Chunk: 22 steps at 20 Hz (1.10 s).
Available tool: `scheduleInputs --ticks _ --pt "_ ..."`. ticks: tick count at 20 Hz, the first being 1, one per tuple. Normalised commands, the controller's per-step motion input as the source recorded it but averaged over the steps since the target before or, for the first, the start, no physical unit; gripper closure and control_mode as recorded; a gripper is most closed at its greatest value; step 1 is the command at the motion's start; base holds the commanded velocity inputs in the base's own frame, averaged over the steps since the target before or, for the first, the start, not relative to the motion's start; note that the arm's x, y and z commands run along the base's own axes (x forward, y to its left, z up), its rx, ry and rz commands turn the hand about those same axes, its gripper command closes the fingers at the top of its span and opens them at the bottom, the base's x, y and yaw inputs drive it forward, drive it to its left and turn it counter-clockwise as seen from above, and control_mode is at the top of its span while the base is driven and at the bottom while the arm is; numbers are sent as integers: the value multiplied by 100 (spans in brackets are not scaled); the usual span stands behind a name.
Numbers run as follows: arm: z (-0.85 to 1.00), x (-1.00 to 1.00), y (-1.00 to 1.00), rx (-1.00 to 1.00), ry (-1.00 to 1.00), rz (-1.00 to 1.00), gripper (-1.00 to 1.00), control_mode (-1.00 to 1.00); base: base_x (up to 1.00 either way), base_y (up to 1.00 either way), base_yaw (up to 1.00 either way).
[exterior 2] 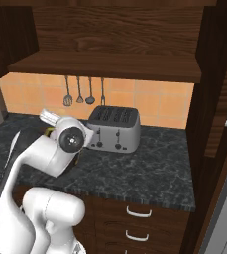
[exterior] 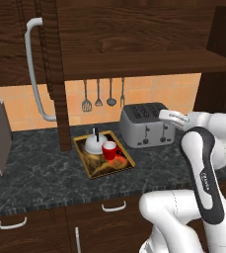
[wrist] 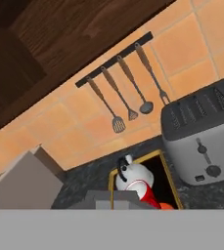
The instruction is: Pick the kettle from the counter and place it on the tray. Then pick the mug from the cabinet and place it on the tray. Then close the cabinet doors.
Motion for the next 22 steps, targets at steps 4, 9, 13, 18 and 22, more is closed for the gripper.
scheduleInputs --ticks 4,9,13,18,22 --pt "-3 -15 -7 0 0 -27 100 -100 0 0 0" --pt "21 -11 -47 0 17 -33 100 -100 0 0 0" --pt "18 -6 -47 0 22 -18 100 -100 0 0 0" --pt "1 -14 -54 0 4 -5 100 -100 0 0 0" --pt "0 -35 -32 1 0 -5 100 -100 0 0 0"
